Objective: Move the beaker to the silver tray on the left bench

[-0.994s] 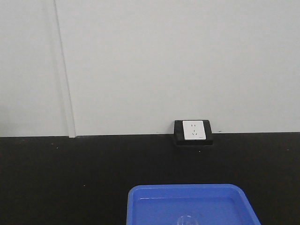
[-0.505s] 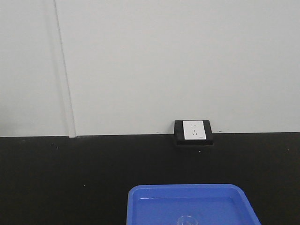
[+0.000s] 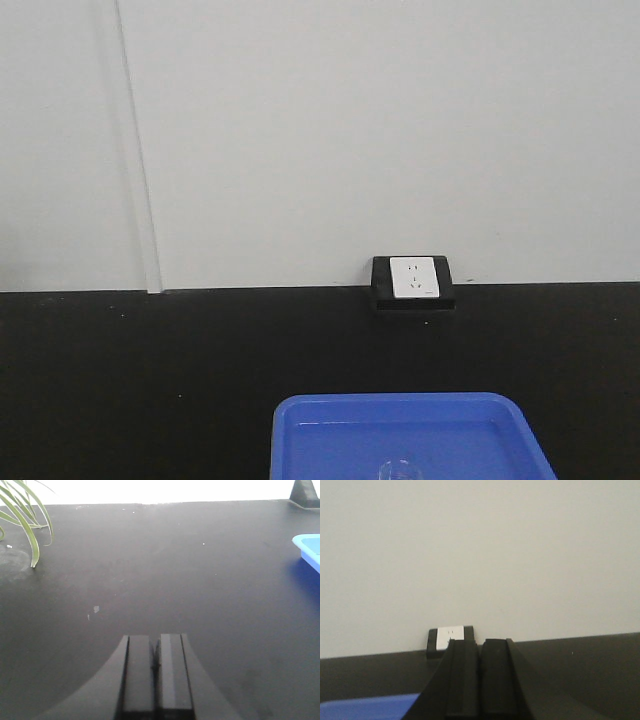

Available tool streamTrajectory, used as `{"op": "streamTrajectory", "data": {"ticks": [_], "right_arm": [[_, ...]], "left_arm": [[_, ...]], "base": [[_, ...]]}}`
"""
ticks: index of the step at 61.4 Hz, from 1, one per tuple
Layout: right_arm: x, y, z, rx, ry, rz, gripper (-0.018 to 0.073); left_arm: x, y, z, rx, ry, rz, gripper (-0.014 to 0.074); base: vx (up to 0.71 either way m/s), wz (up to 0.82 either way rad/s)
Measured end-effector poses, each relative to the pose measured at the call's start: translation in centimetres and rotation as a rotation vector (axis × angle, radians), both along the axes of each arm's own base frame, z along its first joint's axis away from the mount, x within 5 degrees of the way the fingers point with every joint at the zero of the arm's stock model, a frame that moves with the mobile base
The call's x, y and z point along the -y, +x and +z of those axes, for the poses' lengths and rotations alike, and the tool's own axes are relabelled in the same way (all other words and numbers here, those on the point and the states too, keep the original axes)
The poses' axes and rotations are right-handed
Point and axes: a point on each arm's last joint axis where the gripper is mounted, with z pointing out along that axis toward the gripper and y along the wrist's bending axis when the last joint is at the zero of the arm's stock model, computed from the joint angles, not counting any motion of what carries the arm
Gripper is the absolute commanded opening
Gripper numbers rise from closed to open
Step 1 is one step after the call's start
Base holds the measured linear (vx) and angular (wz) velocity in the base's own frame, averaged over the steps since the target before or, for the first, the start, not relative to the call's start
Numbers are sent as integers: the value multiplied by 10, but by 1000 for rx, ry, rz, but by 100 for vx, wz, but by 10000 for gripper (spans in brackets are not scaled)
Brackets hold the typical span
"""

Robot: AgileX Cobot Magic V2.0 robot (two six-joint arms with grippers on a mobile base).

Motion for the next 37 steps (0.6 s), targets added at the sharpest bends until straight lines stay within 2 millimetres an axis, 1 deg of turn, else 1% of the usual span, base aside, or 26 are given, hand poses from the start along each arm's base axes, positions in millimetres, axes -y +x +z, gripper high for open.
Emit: {"op": "streamTrajectory", "data": {"ticks": [5, 9, 13, 18, 21, 25, 37], "right_arm": [[0, -4, 24, 59, -22, -2, -11], [0, -6, 48, 94, -27, -3, -11], [0, -4, 70, 111, -29, -4, -11], [0, 3, 88, 93, -28, -5, -11], [0, 9, 93, 68, -27, -5, -11], [1, 19, 95, 21, -27, -5, -10], [2, 45, 81, -144, -23, -7, 4]], "left_arm": [[0, 0, 0, 0, 0, 0, 1], [0, 0, 0, 0, 0, 0, 1], [0, 0, 0, 0, 0, 0, 1], [0, 0, 0, 0, 0, 0, 1], [0, 0, 0, 0, 0, 0, 1], [0, 0, 0, 0, 0, 0, 1], [0, 0, 0, 0, 0, 0, 1]], "base": [[0, 0], [0, 0], [0, 0], [0, 0], [0, 0], [0, 0], [0, 0]]}}
